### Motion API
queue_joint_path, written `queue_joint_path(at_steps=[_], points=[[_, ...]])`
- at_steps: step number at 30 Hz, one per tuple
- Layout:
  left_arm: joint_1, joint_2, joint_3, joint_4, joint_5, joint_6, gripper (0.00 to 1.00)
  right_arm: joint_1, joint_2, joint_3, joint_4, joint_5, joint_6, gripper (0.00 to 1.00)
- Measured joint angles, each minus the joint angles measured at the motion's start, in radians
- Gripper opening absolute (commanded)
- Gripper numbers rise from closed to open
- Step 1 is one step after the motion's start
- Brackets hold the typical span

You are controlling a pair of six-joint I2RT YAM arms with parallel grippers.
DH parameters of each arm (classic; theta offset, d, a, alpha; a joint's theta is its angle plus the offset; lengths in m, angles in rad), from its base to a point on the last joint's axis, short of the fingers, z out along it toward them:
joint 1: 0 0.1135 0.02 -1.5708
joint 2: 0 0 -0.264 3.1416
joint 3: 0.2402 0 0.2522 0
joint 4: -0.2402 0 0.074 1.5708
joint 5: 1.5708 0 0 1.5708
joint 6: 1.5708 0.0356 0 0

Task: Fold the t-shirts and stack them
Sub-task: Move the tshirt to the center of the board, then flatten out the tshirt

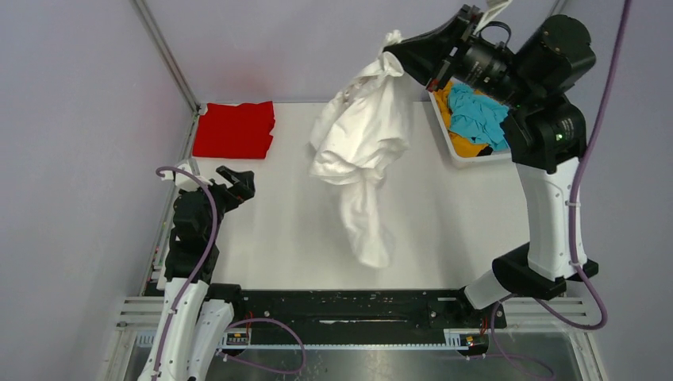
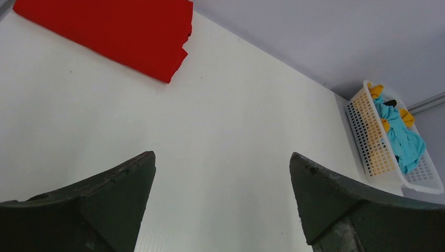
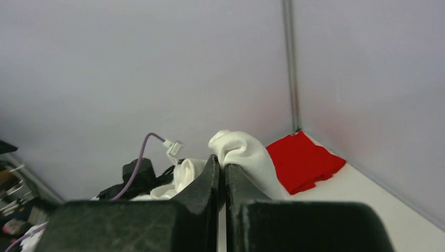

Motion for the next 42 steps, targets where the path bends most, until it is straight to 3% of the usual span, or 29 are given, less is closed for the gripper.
queue_joint_path(at_steps=[6, 8, 9, 11, 13, 14, 15, 16, 20, 27, 36, 42], points=[[0.000, -0.014, 0.000, -0.036, -0.015, -0.008, 0.99, 0.052, 0.082, 0.018, -0.068, -0.062, -0.025, 0.00], [0.000, -0.014, 0.000, -0.040, -0.029, -0.015, 0.99, 0.053, 0.038, -0.126, -0.087, 0.000, -0.067, 0.00], [0.000, -0.014, 0.000, -0.043, -0.033, -0.018, 0.99, 0.054, -0.013, -0.261, -0.068, 0.054, -0.091, 0.05], [0.000, -0.012, 0.000, -0.051, -0.039, -0.023, 0.99, 0.054, -0.129, -0.558, -0.030, 0.179, -0.129, 0.25], [0.000, -0.002, 0.000, -0.055, -0.045, -0.027, 0.99, 0.050, -0.245, -0.875, 0.026, 0.310, -0.153, 0.59], [0.000, 0.005, 0.000, -0.057, -0.046, -0.029, 0.99, 0.045, -0.292, -1.023, 0.059, 0.369, -0.164, 0.67], [0.000, 0.015, 0.000, -0.059, -0.047, -0.032, 0.99, 0.037, -0.335, -1.187, 0.092, 0.441, -0.179, 0.91], [0.000, 0.029, 0.002, -0.061, -0.047, -0.036, 0.99, 0.030, -0.352, -1.287, 0.109, 0.495, -0.181, 0.98], [0.000, 0.130, 0.021, -0.079, -0.035, -0.057, 0.99, 0.010, -0.354, -1.547, 0.102, 0.720, -0.191, 0.99], [-0.011, 0.399, 0.025, -0.083, 0.102, -0.129, 0.99, 0.026, -0.438, -1.559, 0.168, 0.806, -0.121, 0.99], [-0.363, 0.566, -0.002, -0.042, 0.160, -0.142, 0.96, 0.107, -0.297, -1.511, 0.103, 0.809, -0.013, 0.99], [-0.472, 0.795, 0.045, 0.013, 0.184, -0.148, 0.85, 0.108, -0.350, -1.572, 0.079, 0.818, 0.063, 0.99]])
